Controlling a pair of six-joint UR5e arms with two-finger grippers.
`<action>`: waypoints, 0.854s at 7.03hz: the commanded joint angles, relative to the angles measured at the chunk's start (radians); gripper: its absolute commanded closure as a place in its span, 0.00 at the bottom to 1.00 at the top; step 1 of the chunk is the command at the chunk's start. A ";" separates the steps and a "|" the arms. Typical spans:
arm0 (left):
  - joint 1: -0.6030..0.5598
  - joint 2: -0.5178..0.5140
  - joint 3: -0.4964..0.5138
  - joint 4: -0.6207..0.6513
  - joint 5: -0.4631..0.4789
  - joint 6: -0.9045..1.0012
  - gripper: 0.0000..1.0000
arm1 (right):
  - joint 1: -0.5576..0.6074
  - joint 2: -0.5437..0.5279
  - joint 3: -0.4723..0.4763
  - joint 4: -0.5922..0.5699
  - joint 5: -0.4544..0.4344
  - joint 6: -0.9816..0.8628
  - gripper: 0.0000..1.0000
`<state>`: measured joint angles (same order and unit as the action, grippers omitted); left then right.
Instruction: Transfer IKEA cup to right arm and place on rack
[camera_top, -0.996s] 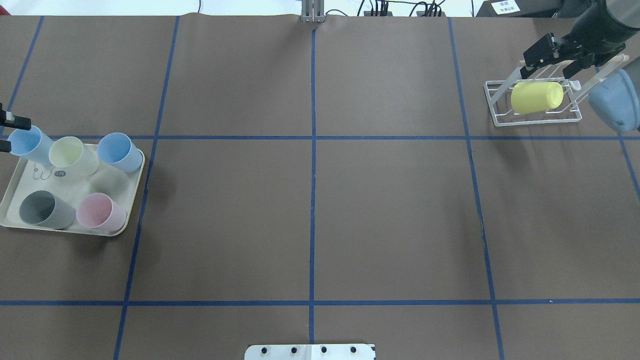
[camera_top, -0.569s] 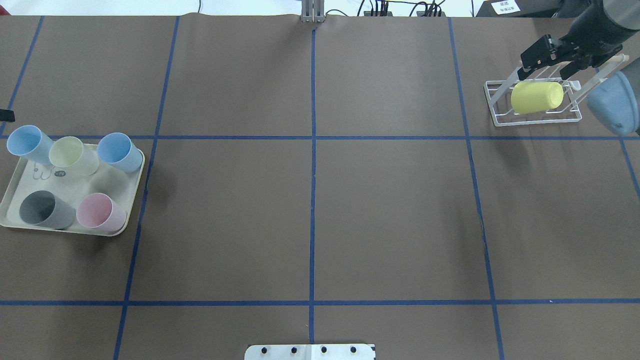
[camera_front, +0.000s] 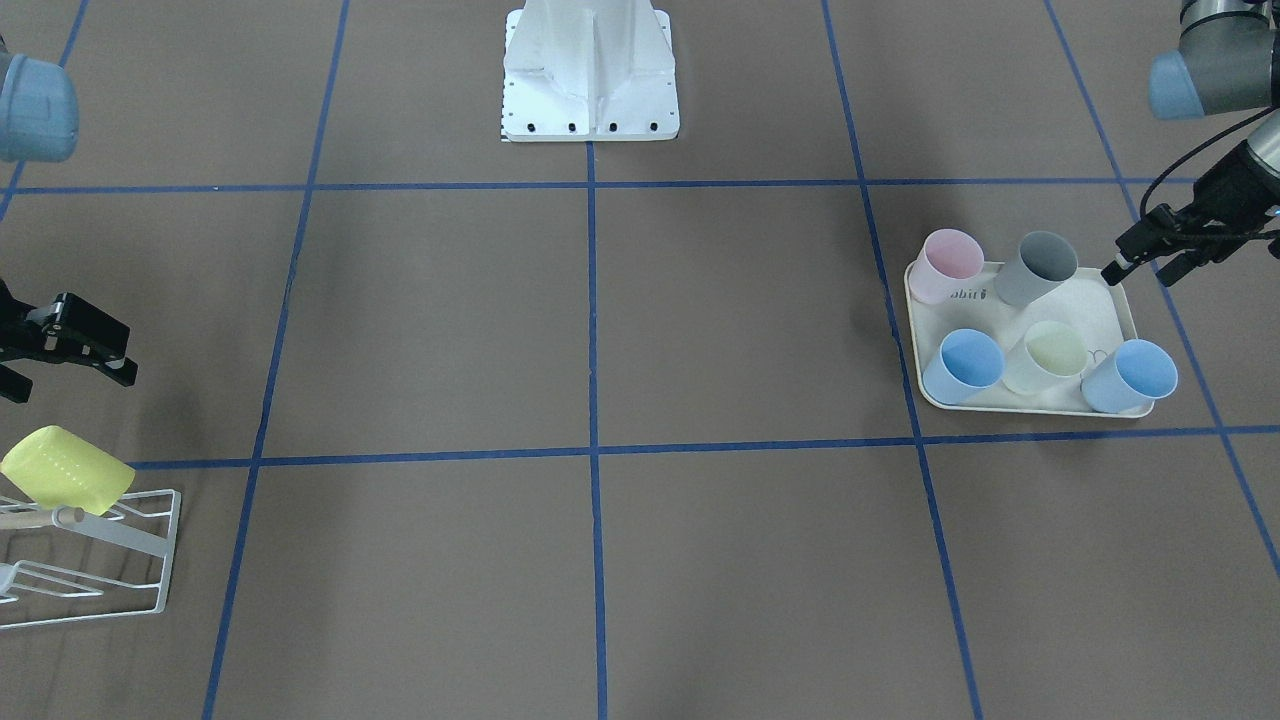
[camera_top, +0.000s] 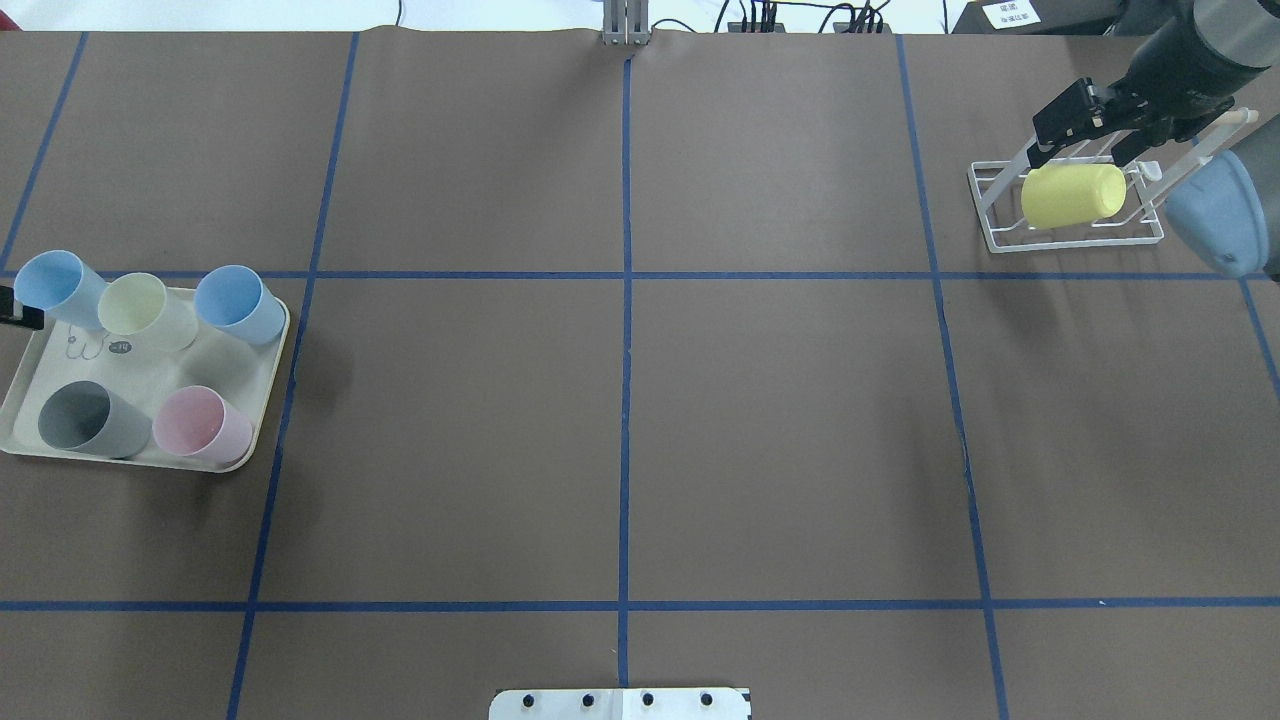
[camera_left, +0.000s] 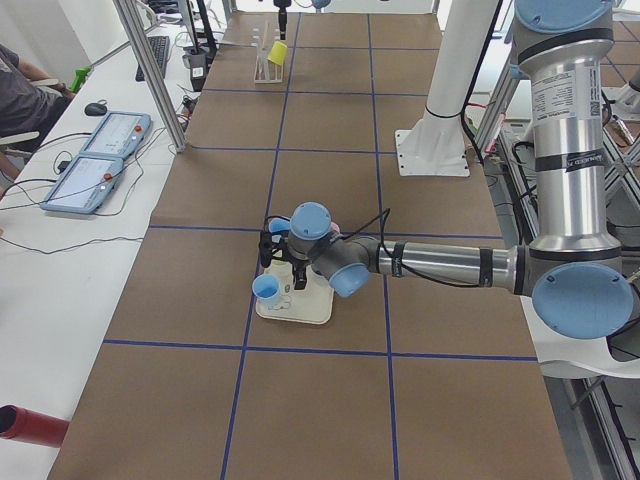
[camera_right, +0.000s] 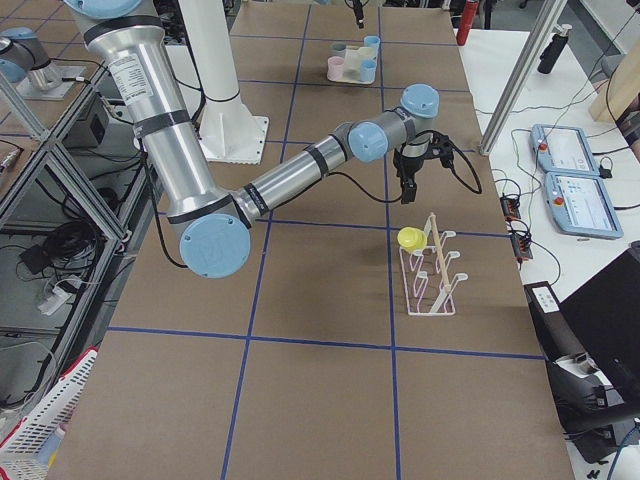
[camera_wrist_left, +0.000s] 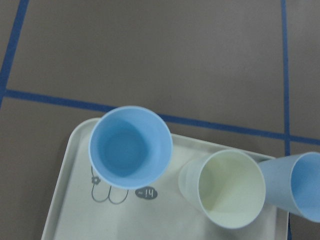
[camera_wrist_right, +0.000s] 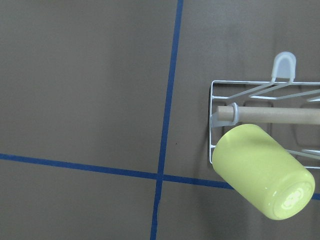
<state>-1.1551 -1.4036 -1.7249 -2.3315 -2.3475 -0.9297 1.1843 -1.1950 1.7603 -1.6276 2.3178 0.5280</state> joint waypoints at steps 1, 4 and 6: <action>0.090 0.081 -0.045 0.035 0.008 0.019 0.00 | -0.011 0.002 -0.001 0.000 -0.002 0.001 0.00; 0.106 0.087 -0.042 0.040 0.033 0.011 0.00 | -0.015 0.000 -0.001 0.000 0.000 0.001 0.00; 0.115 0.058 -0.036 0.093 0.039 0.009 0.03 | -0.015 0.000 -0.004 0.000 0.000 0.000 0.00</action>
<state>-1.0450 -1.3269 -1.7626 -2.2710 -2.3134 -0.9201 1.1688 -1.1949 1.7581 -1.6275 2.3178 0.5289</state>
